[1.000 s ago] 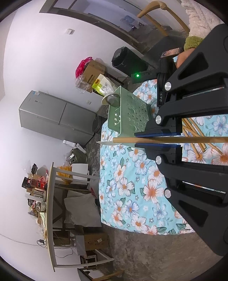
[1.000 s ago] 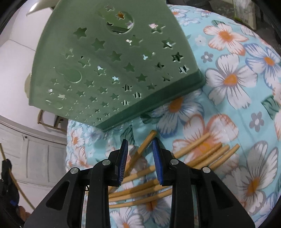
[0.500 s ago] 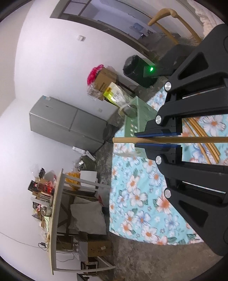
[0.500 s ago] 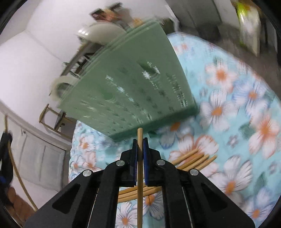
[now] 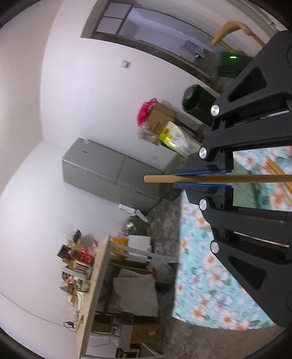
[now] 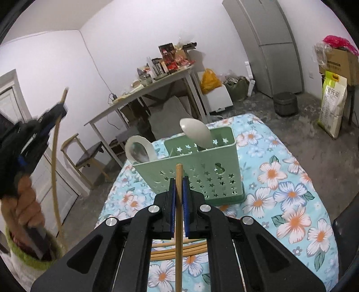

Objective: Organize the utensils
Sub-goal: 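Lift the chopstick into the green holder and open the left tool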

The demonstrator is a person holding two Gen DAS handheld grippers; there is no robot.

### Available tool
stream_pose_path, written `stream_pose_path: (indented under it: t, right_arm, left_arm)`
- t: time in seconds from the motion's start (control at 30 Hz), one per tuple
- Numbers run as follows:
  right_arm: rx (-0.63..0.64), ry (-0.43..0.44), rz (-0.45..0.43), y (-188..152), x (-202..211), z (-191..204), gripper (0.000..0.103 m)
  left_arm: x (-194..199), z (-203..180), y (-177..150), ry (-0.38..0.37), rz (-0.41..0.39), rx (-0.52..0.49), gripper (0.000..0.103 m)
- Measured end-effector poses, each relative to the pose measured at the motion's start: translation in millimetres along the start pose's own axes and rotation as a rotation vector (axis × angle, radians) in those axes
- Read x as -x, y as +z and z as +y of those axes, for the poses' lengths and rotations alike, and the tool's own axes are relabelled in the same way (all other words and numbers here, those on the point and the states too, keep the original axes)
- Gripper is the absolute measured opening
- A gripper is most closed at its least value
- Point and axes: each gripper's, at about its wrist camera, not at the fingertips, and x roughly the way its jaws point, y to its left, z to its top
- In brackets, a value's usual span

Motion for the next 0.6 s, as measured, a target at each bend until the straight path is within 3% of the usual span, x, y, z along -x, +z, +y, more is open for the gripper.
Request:
stream_pose_path:
  t: [0.33, 0.6]
  right_arm:
    - [-0.005, 0.023, -0.031, 3, 12, -7, 0.006]
    - [-0.019, 0.016, -0.022, 7, 7, -15, 0.006]
  left_arm:
    - [-58, -20, 51, -0.035, -0.208, 0.015, 0.005]
    - [-121, -14, 47, -0.02, -0.273, 0.07, 0.005]
